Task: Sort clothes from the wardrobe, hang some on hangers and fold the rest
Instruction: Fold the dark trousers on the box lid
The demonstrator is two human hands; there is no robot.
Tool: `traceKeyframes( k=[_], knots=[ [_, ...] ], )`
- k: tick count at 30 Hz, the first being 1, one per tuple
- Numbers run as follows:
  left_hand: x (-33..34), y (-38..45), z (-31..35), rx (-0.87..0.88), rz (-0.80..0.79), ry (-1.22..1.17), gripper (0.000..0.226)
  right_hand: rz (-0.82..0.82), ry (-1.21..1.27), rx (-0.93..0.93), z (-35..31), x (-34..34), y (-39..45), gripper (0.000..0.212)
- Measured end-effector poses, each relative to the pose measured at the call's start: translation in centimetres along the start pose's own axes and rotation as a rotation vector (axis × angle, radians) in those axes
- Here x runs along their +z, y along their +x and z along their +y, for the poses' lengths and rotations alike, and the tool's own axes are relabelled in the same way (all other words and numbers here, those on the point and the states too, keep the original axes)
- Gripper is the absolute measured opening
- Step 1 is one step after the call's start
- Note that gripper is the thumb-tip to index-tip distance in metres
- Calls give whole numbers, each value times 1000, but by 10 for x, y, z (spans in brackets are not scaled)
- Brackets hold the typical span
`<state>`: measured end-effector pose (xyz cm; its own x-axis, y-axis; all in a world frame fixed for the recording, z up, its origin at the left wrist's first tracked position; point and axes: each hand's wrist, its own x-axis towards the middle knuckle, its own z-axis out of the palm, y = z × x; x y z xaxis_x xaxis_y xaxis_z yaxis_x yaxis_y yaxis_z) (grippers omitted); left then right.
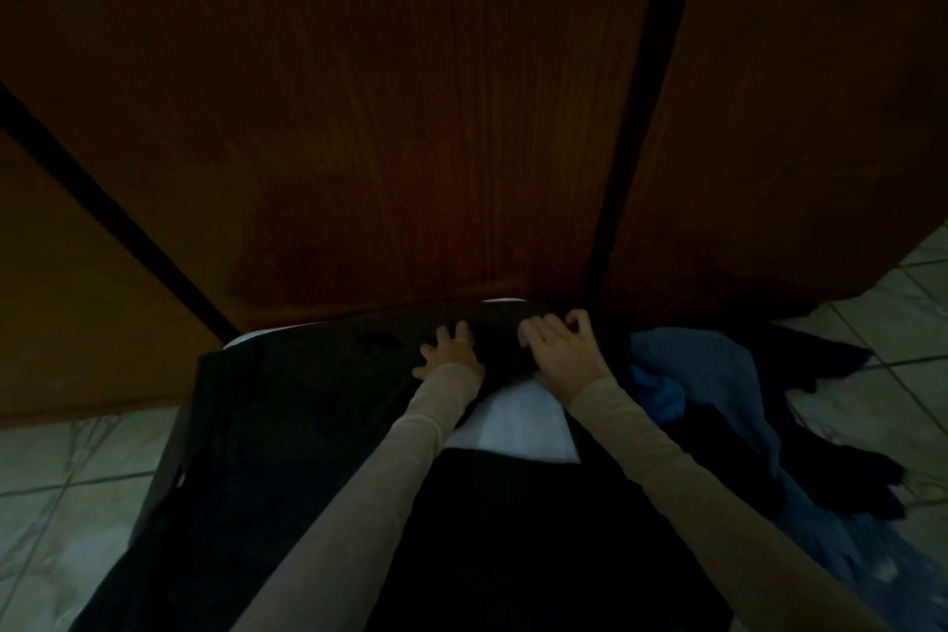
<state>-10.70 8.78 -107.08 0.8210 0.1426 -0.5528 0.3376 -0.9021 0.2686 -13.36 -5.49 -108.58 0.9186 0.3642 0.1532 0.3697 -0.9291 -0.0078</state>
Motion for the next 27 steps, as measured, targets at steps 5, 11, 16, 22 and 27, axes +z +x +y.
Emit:
traceKeyframes(
  k=[5, 11, 16, 22, 27],
  knots=[
    [0, 1, 0, 42, -23, 51, 69, -80, -81, 218, 20, -3, -10, 46],
    [-3, 1, 2, 39, -43, 51, 76, 36, 21, 495, 23, -8, -18, 27],
    [2, -1, -2, 64, -14, 79, 84, -126, -85, 525, 27, -7, -22, 28],
    [3, -2, -5, 78, -6, 87, 85, -26, 134, 959, 47, -3, -39, 23],
    [5, -1, -12, 148, 2, 63, 79, -277, 359, 623, 44, 16, -49, 38]
  ],
)
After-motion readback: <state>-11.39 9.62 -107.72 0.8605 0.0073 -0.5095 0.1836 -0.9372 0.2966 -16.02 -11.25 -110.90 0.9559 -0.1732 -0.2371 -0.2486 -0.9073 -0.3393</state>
